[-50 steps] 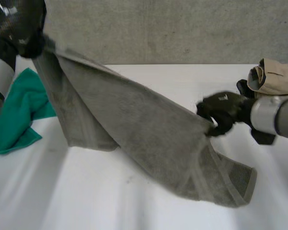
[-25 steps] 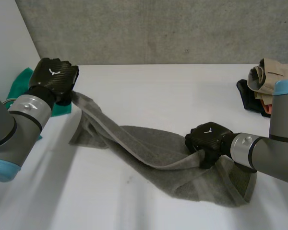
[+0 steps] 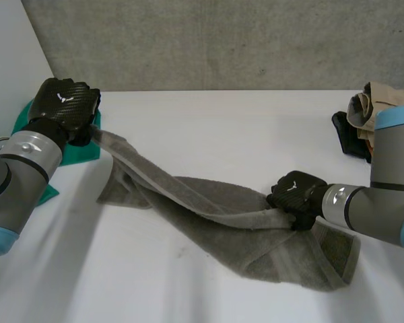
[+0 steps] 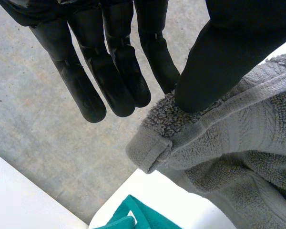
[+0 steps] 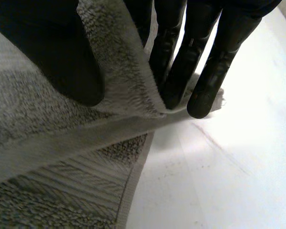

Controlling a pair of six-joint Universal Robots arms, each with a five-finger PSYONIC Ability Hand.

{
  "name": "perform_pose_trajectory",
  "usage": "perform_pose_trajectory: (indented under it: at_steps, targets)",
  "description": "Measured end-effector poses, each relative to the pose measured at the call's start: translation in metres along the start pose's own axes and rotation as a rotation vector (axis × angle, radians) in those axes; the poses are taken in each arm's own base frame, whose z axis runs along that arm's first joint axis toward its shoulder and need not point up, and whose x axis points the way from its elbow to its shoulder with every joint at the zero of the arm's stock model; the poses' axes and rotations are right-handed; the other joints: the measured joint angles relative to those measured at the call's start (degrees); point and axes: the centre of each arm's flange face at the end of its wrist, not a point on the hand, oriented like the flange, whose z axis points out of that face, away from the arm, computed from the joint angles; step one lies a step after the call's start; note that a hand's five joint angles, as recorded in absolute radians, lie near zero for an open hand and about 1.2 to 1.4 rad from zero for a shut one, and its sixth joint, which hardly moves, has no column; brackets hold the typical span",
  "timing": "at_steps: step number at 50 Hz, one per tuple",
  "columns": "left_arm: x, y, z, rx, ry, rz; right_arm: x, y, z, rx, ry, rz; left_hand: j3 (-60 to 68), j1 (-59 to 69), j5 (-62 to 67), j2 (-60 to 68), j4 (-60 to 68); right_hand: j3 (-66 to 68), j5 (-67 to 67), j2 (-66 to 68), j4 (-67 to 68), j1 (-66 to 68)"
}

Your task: Fold the laundry.

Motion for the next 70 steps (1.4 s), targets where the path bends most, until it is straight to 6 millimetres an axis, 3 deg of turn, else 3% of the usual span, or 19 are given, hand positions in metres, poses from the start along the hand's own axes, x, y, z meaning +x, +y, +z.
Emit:
perform_pose_trajectory:
  at_steps: [5,6,9,10,12,13,16,18,23,26,29,35,36,37,44,49,57,64,70]
  targets:
    - [0.000,0.001,0.004,0.002,0.000,0.001,0.013,-0.002,0.008,0.003,0.046,-0.016,0.0,0.0,0.0,0.0,0.0,6.8,6.8,6.3,7.0,4.9]
    - [0.000,0.001,0.009,0.010,-0.003,0.003,0.031,-0.012,0.012,0.035,0.119,-0.015,0.0,0.0,0.0,0.0,0.0,7.4,7.1,6.3,7.5,5.0]
    - [-0.003,-0.003,0.019,0.032,-0.014,0.005,0.054,-0.026,0.013,0.097,0.216,-0.003,0.0,0.0,0.0,0.0,0.0,7.4,7.1,6.3,7.5,5.0]
    - [-0.008,-0.011,0.030,0.069,-0.033,0.008,0.075,-0.039,0.013,0.169,0.308,0.009,0.0,0.0,0.0,0.0,0.0,7.4,7.1,6.3,7.5,5.0]
    - [-0.011,-0.016,0.037,0.092,-0.045,0.010,0.084,-0.045,0.013,0.203,0.349,0.016,0.0,0.0,0.0,0.0,0.0,7.4,7.1,6.3,7.5,5.0]
    - [-0.020,-0.030,0.050,0.151,-0.078,0.014,0.114,-0.066,0.006,0.325,0.491,0.034,0.0,0.0,0.0,0.0,0.0,7.4,7.1,6.3,7.5,5.0]
    - [-0.038,-0.059,0.069,0.267,-0.158,0.021,0.151,-0.095,-0.013,0.495,0.690,0.057,0.0,0.0,0.0,0.0,0.0,7.4,7.1,6.3,7.5,5.0]
    - [-0.058,-0.088,0.081,0.384,-0.259,0.024,0.178,-0.119,-0.040,0.638,0.860,0.072,0.1,0.0,0.0,0.0,0.0,7.4,7.1,6.3,7.5,5.0]
    - [-0.096,-0.143,0.086,0.602,-0.461,0.001,0.207,-0.158,-0.103,0.868,1.117,0.092,0.1,0.0,0.0,0.0,0.0,7.4,7.1,6.3,7.5,5.0]
    - [-0.102,-0.150,0.084,0.635,-0.495,-0.010,0.206,-0.164,-0.117,0.889,1.142,0.093,0.1,0.0,0.0,0.0,0.0,7.4,7.1,6.3,7.5,5.0]
    - [-0.098,-0.141,0.085,0.607,-0.476,-0.012,0.198,-0.161,-0.121,0.861,1.113,0.095,0.1,0.0,0.0,0.0,0.0,7.4,7.1,6.3,7.5,5.0]
    - [-0.066,-0.088,0.086,0.446,-0.335,-0.001,0.166,-0.135,-0.096,0.729,0.942,0.113,0.1,0.0,0.0,0.0,0.0,7.4,7.1,6.3,7.5,5.0]
    - [-0.051,-0.062,0.084,0.376,-0.275,0.000,0.152,-0.121,-0.081,0.674,0.868,0.124,0.1,0.0,0.0,0.0,0.0,7.4,7.2,6.3,7.5,5.0]
    - [-0.051,-0.062,0.084,0.376,-0.275,0.000,0.152,-0.121,-0.081,0.674,0.868,0.124,0.1,0.0,0.0,0.0,0.0,7.4,7.2,6.3,7.5,5.0]
    - [0.002,0.035,0.074,0.116,-0.098,-0.017,0.096,-0.054,-0.014,0.439,0.633,0.181,0.1,0.0,0.0,0.1,0.0,7.4,7.3,6.3,7.5,5.0]
    - [0.025,0.076,0.068,0.005,-0.041,-0.029,0.063,-0.012,0.021,0.276,0.515,0.213,0.1,0.0,0.0,0.1,0.0,7.4,7.3,6.3,7.5,5.0]
    - [0.020,0.072,0.055,-0.009,-0.049,-0.031,0.036,0.014,0.030,0.154,0.398,0.287,0.1,0.0,0.0,0.1,0.0,7.4,7.3,6.3,7.6,5.0]
    - [0.010,0.053,0.050,0.033,-0.072,-0.027,0.050,0.010,0.029,0.209,0.415,0.454,0.1,0.0,0.0,0.1,0.0,-19.4,-18.2,-18.9,-19.5,-16.2]
    - [0.004,0.043,0.053,0.067,-0.089,-0.023,0.065,0.010,0.033,0.245,0.423,0.569,0.1,0.0,0.0,0.1,0.0,-25.7,-24.6,-24.6,-25.8,-21.4]
